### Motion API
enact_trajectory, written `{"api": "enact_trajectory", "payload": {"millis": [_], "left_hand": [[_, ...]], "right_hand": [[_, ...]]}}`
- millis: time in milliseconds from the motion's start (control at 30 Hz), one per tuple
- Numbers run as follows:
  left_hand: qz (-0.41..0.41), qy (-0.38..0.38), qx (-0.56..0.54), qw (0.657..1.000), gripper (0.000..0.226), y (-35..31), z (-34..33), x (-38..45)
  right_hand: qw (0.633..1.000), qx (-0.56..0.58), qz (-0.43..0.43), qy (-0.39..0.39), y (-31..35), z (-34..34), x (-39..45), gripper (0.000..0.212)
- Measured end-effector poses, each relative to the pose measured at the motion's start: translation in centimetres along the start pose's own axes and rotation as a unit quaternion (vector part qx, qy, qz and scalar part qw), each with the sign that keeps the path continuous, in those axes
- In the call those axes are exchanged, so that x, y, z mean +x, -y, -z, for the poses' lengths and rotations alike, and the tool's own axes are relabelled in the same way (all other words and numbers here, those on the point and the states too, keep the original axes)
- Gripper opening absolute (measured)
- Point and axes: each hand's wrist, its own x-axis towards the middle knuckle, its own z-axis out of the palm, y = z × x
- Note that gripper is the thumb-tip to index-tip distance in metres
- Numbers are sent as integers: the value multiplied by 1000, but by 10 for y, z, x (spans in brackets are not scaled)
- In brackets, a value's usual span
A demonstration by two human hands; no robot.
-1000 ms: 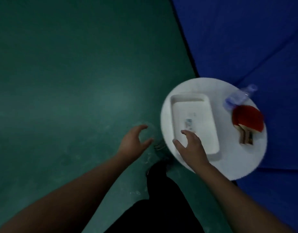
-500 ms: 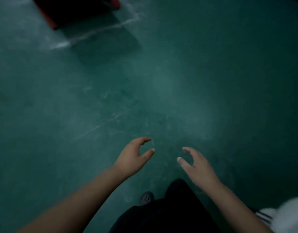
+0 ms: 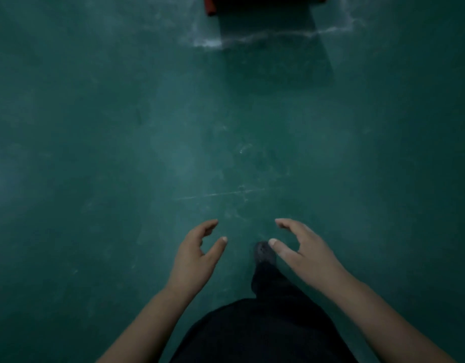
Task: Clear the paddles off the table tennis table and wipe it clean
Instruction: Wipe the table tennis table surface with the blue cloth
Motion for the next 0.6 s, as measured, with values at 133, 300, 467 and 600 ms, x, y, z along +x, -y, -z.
{"api": "enact_trajectory", "payload": {"millis": [133,300,467,600], "left_hand": [[17,-56,-40,997,36,-32,30,71],[29,-140,-96,985,33,-46,93,157],[78,-196,-141,967,31,-29,162,261],[78,-179,-153,969,31,-28,230,365]], "right_hand": [[999,-8,33,37,43,28,97,48],[993,-51,57,92,102,43,219,47],[990,-67,67,100,173,28,347,49],[995,-48,49,71,242,1,440,44]]}}
